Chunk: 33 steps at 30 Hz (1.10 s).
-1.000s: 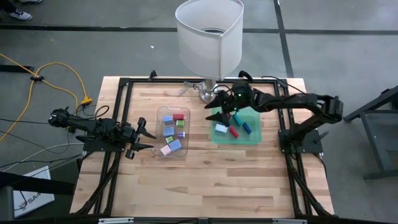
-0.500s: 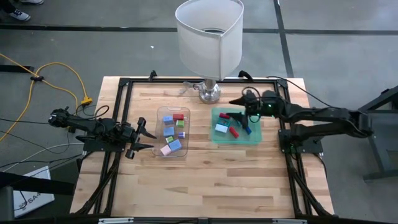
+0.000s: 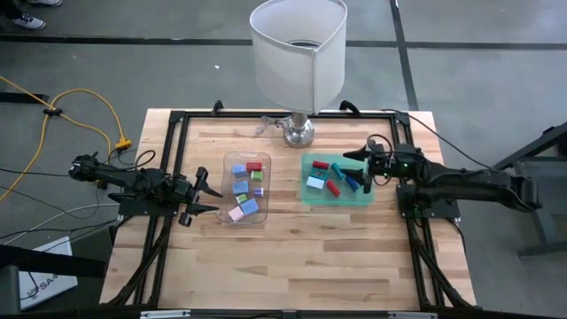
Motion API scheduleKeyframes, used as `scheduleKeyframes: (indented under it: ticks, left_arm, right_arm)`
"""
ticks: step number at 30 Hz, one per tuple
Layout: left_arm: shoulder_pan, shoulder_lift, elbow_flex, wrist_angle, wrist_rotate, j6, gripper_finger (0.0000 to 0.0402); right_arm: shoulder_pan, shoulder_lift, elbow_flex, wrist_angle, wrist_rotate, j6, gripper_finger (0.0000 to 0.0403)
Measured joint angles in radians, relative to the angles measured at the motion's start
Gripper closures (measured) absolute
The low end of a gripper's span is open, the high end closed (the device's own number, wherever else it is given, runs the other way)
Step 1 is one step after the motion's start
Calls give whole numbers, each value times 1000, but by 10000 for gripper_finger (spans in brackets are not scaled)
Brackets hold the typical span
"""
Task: Pick & Place Office items
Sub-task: Return to Home Position
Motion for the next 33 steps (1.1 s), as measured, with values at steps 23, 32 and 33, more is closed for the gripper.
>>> scheduleKeyframes:
  ticks: [23,32,33]
  left_arm:
    - [0,0,0,0,0,0,229]
    - [0,0,0,0,0,0,229]
    - [0,0,0,0,0,0,229]
  right_arm:
    - [0,-262,-193,3,34,25,105]
    - [0,-294,-216,5,35,15,105]
    - [0,-294,-216,5,35,8,105]
